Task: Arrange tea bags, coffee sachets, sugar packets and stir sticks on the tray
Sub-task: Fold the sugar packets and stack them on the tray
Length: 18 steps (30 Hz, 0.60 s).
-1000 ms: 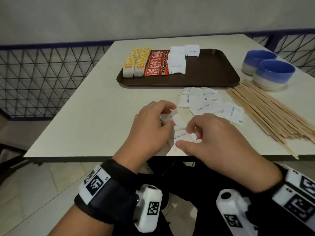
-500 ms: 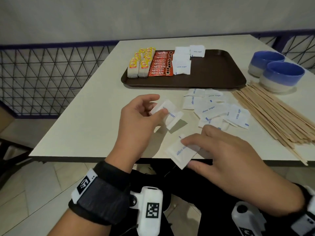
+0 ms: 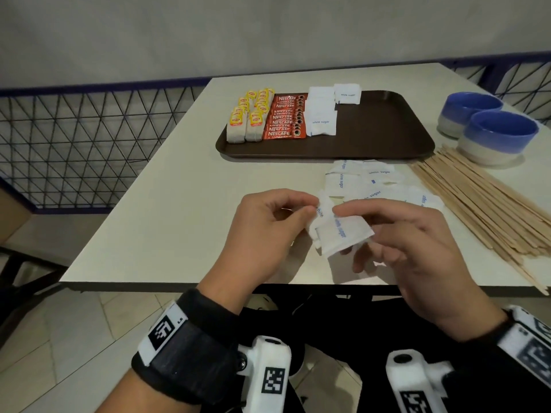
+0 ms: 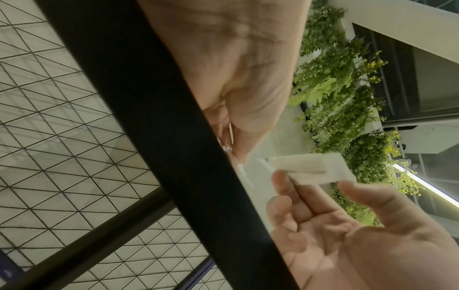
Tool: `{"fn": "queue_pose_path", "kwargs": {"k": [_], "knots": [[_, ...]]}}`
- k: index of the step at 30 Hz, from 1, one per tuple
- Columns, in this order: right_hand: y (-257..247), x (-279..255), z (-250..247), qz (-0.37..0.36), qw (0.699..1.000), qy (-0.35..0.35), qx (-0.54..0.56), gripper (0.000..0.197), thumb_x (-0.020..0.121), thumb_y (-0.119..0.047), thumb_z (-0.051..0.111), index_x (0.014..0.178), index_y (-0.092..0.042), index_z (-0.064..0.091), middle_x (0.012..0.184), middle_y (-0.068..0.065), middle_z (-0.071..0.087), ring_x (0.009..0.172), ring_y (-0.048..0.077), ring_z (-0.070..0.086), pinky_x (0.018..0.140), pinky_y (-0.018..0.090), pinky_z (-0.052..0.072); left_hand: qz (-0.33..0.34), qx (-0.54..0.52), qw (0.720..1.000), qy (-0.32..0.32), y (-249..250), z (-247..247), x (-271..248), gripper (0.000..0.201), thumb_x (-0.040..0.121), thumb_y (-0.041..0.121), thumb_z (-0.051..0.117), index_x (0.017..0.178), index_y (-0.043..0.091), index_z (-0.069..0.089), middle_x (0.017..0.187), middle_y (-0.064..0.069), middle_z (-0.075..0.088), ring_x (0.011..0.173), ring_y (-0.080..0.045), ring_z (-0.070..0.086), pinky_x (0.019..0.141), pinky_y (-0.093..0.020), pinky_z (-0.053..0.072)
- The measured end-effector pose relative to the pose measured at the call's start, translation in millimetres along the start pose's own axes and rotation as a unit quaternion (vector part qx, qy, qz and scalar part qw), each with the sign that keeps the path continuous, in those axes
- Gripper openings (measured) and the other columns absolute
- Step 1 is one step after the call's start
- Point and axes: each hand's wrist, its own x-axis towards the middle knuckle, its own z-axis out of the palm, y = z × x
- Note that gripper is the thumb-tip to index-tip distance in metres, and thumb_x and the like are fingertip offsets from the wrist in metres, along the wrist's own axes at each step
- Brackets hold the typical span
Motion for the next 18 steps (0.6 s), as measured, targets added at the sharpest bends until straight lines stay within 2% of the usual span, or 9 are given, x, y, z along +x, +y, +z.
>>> {"fn": "queue_pose_path", "kwargs": {"k": [3,5,7,9,11,13,14,16,18], "knots": [[0.0,6.5,5.8,0.015,1.0,0.016,0.004,0.025,0.09,-0.023,0.061,0.096,-0.011,0.082,0.082,0.011,0.073,0.062,0.023,0.062,0.048,0.033,0.047,-0.015,-0.017,1.0,-0.008,2.2,0.4,-0.5,0.022,0.095,0.004,0.064,0.093,0.017,0.081,0.09,-0.005,0.078,0.078,-0.018,0.069,0.074,-0.031,0.051],[1.7,9.7,10.3,0.016,0.996,0.046,-0.068,0.01,0.093,-0.016,0.072,0.095,-0.021,0.081,0.073,0.005,0.07,0.055,0.023,0.06,0.046,0.032,0.048,-0.022,-0.041,0.999,-0.011,5.4,-0.1,-1.8,0.027,0.096,-0.001,0.057,0.094,0.011,0.081,0.089,-0.009,0.077,0.074,-0.018,0.066,0.072,-0.03,0.052],[7.3,12.1,14.5,0.022,0.991,0.068,-0.115,0.03,0.091,-0.004,0.073,0.106,-0.03,0.077,0.075,-0.002,0.068,0.059,0.017,0.064,0.048,0.027,0.051,-0.038,-0.096,0.994,-0.02,8.4,-1.2,-3.4,0.027,0.097,-0.001,0.053,0.094,0.004,0.079,0.084,-0.016,0.07,0.073,-0.023,0.06,0.071,-0.03,0.053],[10.7,13.2,18.7,0.007,0.988,0.07,-0.135,0.046,0.091,-0.001,0.072,0.125,-0.032,0.066,0.084,-0.006,0.07,0.075,0.011,0.07,0.056,0.021,0.056,-0.042,-0.126,0.991,-0.032,12.1,-1.1,-4.7,0.018,0.098,0.006,0.06,0.098,0.004,0.078,0.084,-0.018,0.068,0.073,-0.028,0.062,0.073,-0.033,0.056],[13.9,11.9,19.7,-0.015,0.984,0.057,-0.168,0.055,0.091,-0.006,0.073,0.135,-0.035,0.057,0.086,-0.007,0.072,0.084,0.014,0.072,0.066,0.028,0.061,-0.008,-0.09,0.995,-0.039,11.2,-2.3,-4.4,0.018,0.091,0.014,0.073,0.109,0.012,0.075,0.095,-0.014,0.074,0.081,-0.037,0.068,0.081,-0.043,0.061],[14.2,11.4,17.5,-0.014,0.981,0.064,-0.181,0.057,0.091,-0.01,0.075,0.136,-0.039,0.054,0.09,-0.007,0.074,0.087,0.016,0.073,0.071,0.041,0.063,0.013,-0.064,0.996,-0.058,9.0,-3.3,-3.6,0.039,0.084,0.011,0.078,0.121,0.021,0.068,0.101,-0.014,0.075,0.092,-0.053,0.062,0.086,-0.057,0.059],[14.0,11.7,15.9,-0.009,0.981,0.074,-0.181,0.057,0.09,-0.01,0.076,0.135,-0.04,0.054,0.091,-0.008,0.073,0.086,0.015,0.072,0.07,0.042,0.064,0.013,-0.064,0.996,-0.065,8.9,-3.7,-3.6,0.046,0.084,0.006,0.077,0.125,0.023,0.065,0.101,-0.013,0.075,0.094,-0.056,0.059,0.086,-0.06,0.057],[14.5,11.7,14.6,-0.006,0.978,0.101,-0.183,0.056,0.087,-0.013,0.079,0.13,-0.04,0.057,0.09,-0.011,0.068,0.08,0.01,0.069,0.066,0.039,0.064,0.009,-0.062,0.996,-0.067,10.2,-4.3,-4.1,0.054,0.085,0.0,0.076,0.131,0.024,0.061,0.1,-0.01,0.076,0.095,-0.057,0.059,0.088,-0.059,0.058],[14.5,11.5,15.9,-0.009,0.968,0.119,-0.22,0.048,0.086,-0.027,0.078,0.127,-0.042,0.059,0.093,-0.013,0.058,0.079,0.009,0.062,0.069,0.037,0.062,0.012,-0.067,0.996,-0.051,13.7,-4.7,-5.4,0.055,0.086,-0.004,0.074,0.132,0.022,0.059,0.101,-0.011,0.076,0.096,-0.052,0.064,0.088,-0.054,0.06]]}}
